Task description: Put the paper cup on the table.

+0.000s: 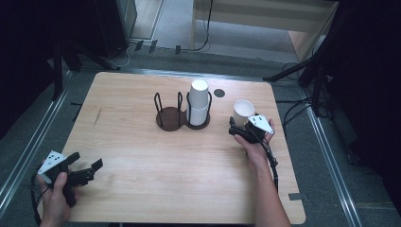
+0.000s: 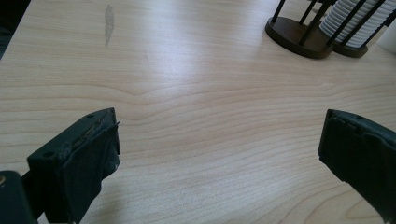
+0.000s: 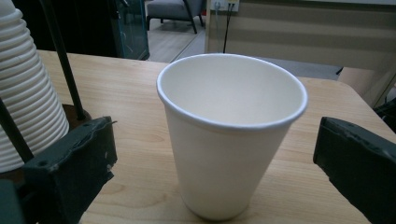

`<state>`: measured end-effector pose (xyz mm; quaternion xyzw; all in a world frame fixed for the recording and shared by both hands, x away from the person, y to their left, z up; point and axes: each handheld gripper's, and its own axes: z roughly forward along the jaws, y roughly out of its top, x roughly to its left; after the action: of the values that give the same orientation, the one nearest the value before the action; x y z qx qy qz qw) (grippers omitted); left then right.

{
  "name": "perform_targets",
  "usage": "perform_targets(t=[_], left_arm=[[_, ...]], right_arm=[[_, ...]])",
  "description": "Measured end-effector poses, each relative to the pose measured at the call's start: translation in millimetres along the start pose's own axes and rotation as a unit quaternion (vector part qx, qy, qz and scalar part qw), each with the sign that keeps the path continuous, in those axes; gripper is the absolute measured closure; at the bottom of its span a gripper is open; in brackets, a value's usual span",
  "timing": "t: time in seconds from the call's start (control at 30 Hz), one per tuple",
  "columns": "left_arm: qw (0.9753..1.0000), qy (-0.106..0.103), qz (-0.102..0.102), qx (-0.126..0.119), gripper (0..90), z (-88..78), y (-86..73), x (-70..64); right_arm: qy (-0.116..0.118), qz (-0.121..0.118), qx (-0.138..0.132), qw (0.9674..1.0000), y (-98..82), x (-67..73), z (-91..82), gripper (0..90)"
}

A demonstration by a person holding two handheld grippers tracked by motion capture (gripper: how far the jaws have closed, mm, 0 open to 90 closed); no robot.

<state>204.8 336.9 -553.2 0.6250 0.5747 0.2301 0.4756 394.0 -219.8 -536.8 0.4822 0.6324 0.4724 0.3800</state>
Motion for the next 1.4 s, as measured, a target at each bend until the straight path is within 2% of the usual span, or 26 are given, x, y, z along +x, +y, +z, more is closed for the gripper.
perform_targets(t=[0.1, 0.37, 1.07, 1.2, 1.33, 1.4], left_arm=[[1.0000, 0.000, -0.001, 0.000, 0.0, 0.0, 0.0, 0.1], [1.0000, 0.000, -0.001, 0.000, 0.0, 0.1, 0.0, 0.3], [1.0000, 0.001, -0.002, 0.000, 0.0, 0.1, 0.0, 0.2], [0.9999, 0.001, -0.010, -0.002, 0.0, -0.5, -0.1, 1.9], [0.9999, 0.000, -0.011, -0.001, 0.0, -0.4, 0.0, 2.0], [1.0000, 0.001, -0.010, -0.002, 0.0, -0.8, -0.3, 1.4]], right_arm=[[0.000, -0.005, -0.002, 1.0000, -2.2, -1.7, -7.0, 0.0], [0.010, 0.002, -0.011, 0.9999, -4.5, -3.9, -25.3, 0.0], [0.017, -0.004, -0.038, 0.9991, 1.9, -10.7, -73.4, 0.0], [0.013, 0.001, -0.038, 0.9992, 5.4, -14.2, -84.2, 0.0], [0.017, -0.012, -0.037, 0.9991, 5.8, -14.1, -97.8, 0.0], [0.013, -0.011, -0.033, 0.9993, 3.2, -15.7, -104.2, 0.0]])
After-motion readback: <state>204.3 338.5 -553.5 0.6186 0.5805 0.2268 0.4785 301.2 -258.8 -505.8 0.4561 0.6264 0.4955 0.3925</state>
